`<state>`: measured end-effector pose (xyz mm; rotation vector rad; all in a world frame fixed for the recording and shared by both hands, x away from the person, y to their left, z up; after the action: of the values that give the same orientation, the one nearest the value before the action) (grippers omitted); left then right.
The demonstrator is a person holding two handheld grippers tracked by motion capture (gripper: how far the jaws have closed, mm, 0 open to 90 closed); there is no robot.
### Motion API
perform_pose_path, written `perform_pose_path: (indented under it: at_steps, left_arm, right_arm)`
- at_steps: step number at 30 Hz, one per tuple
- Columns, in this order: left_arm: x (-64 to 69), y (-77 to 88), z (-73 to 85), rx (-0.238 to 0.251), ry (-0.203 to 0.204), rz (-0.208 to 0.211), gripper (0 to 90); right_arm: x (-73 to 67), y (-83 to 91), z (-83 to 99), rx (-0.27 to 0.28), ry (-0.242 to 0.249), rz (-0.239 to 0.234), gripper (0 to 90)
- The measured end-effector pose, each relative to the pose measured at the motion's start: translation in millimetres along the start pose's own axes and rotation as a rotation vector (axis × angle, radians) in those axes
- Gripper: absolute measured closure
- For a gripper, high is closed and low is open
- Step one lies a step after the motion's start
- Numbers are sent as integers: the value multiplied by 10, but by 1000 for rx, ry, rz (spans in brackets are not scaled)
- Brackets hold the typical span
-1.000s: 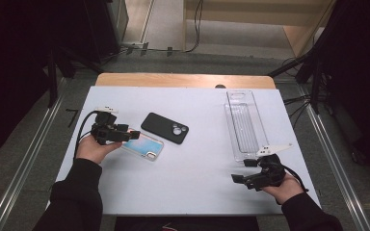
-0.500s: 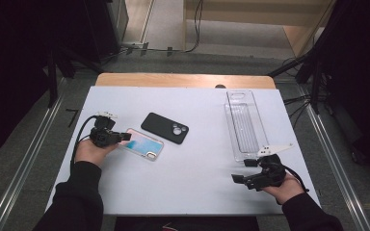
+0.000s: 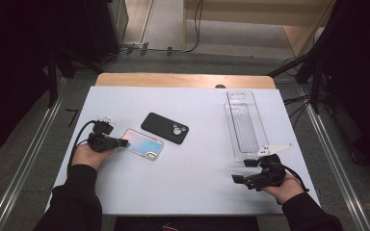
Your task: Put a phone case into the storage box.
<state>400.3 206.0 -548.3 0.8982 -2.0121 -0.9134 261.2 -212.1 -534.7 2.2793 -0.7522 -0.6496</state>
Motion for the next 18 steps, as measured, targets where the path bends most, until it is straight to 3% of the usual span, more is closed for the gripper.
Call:
perform_pose_path:
  at_steps: [6, 18]
  left_arm:
    - [47, 34, 84, -20, -9, 1, 900]
    - [181, 83, 263, -74, -30, 47, 900]
  right_arm:
    - [4, 7, 4, -2, -3, 4, 124]
    - [-1, 10, 3, -3, 3, 4, 124]
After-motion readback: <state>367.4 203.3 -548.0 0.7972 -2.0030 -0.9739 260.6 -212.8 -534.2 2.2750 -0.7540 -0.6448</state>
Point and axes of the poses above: each handheld gripper's, and its own axes: y roughly backward along the jaws, z roughly out of its underside, x roughly to its right, the point moved 8 cm from there along -y, roughly forward along the jaws, and after that the axes turned 7 degrees about y, right-handed, at the moved point
